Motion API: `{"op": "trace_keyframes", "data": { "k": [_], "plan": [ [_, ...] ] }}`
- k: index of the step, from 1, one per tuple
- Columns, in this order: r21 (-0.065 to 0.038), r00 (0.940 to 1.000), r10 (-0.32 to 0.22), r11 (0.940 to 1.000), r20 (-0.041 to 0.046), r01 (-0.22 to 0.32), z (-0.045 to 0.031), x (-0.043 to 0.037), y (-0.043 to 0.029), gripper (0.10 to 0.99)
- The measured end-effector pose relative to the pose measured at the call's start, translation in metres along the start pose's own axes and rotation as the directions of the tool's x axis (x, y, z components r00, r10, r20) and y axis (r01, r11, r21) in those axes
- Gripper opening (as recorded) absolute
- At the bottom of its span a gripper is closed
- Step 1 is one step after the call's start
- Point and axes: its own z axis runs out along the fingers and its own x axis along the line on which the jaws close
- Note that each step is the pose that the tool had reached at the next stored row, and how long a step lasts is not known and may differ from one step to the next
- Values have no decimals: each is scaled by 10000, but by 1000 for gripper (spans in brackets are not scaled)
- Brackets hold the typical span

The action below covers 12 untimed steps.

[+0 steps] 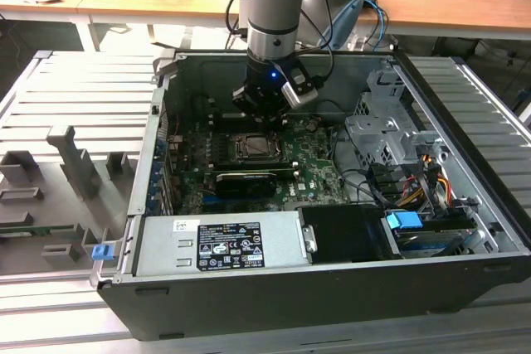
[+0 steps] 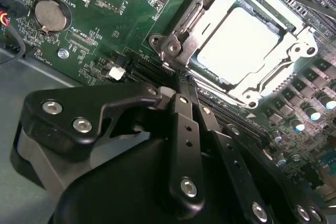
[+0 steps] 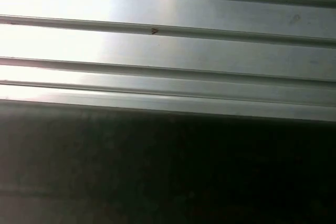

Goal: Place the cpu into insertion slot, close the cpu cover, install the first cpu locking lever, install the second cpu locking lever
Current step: 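Install the first cpu locking lever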

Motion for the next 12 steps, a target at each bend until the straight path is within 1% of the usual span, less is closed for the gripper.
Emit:
{"op": "trace_keyframes", "data": {
  "k": [4,5,9,12],
  "plan": [
    [159,10000,-5,9999,-11,5,10,-1,-1,106],
    [174,10000,-5,9998,-12,5,15,-1,-2,106],
    [182,10000,-2,9998,-16,3,33,-3,-4,106],
    [166,10000,-3,9999,-6,3,20,-6,-2,106]
  ]
}}
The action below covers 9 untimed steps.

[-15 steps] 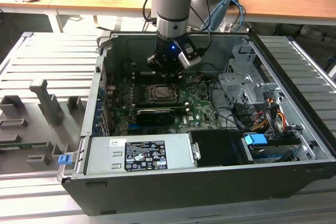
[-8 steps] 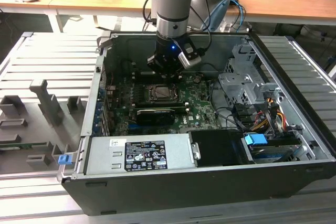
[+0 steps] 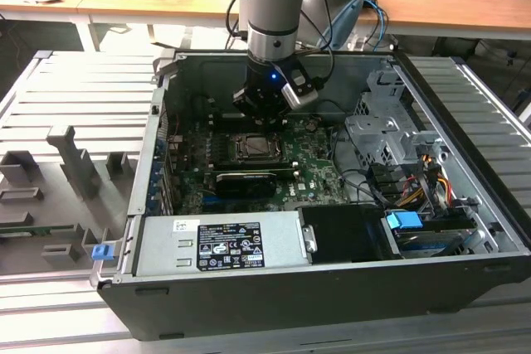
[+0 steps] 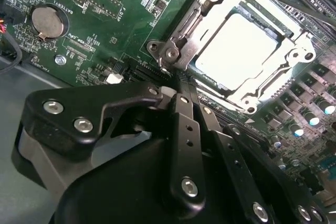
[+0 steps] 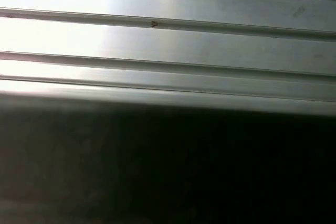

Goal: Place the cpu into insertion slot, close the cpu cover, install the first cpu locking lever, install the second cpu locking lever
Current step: 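Install the first cpu locking lever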

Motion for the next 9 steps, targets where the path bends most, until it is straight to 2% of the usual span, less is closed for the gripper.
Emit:
{"op": "trace_keyframes", "data": {
  "k": [1,3,9],
  "plan": [
    [-2,10000,0,10000,-2,0,-23,-1,1,106],
    [2,10000,-1,10000,-4,1,-120,-2,4,106],
    [3,10000,-1,10000,-5,1,-123,0,-16,106]
  ]
}}
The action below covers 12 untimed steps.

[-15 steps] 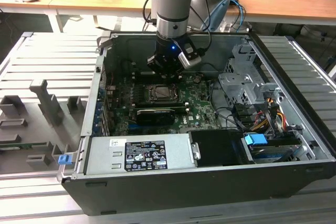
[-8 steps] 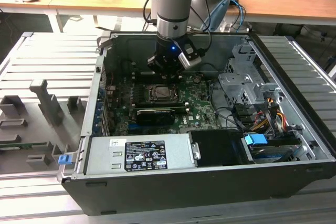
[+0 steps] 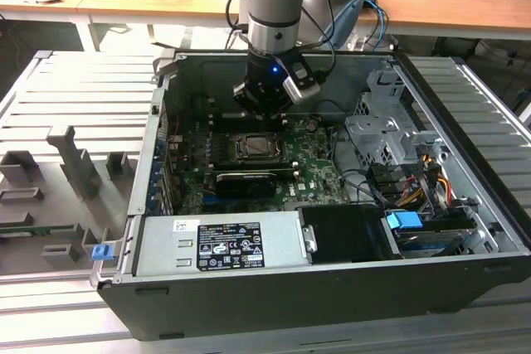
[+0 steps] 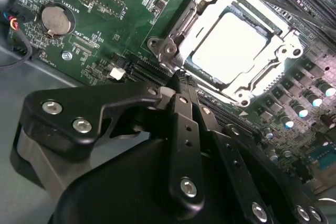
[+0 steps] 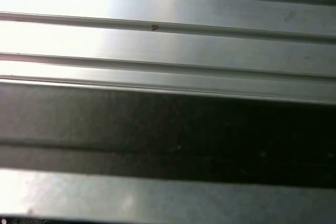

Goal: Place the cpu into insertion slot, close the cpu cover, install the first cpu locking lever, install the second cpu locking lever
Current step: 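Install the first cpu locking lever, then install the second cpu locking lever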

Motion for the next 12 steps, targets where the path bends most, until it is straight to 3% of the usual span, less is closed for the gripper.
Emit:
{"op": "trace_keyframes", "data": {
  "k": [7,12],
  "plan": [
    [1,10000,0,10000,-1,0,-1,1,-21,106],
    [1,10000,1,10000,-1,-1,-3,5,-83,106]
  ]
}}
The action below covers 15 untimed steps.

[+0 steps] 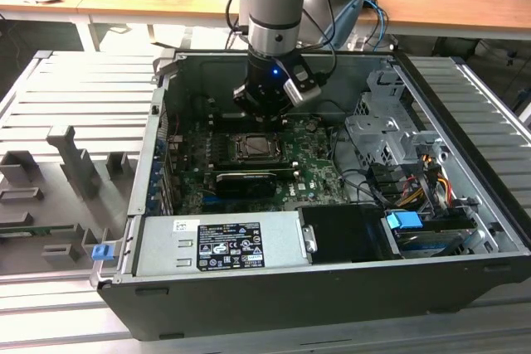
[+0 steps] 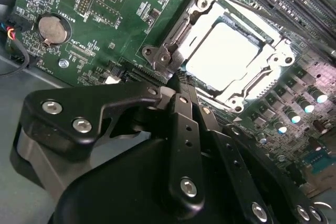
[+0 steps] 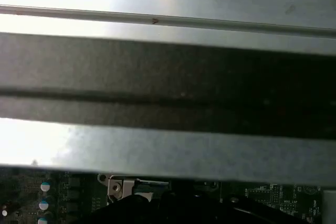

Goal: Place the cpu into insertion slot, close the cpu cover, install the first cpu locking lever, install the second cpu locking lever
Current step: 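Install the second cpu locking lever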

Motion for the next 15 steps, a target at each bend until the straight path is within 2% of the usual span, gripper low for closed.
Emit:
{"op": "trace_keyframes", "data": {
  "k": [2,3,5,6,11,15],
  "plan": [
    [1,10000,1,10000,0,-1,-17,2,-30,106],
    [-1,10000,1,10000,1,-1,-85,1,-28,106],
    [-1,10000,-1,10000,0,1,-353,-4,-23,106],
    [-1,10000,-3,10000,1,3,-378,-4,-31,106],
    [0,10000,0,10000,0,0,-374,25,-243,106],
    [-1,10000,0,10000,-4,0,-344,39,-451,106]
  ]
}}
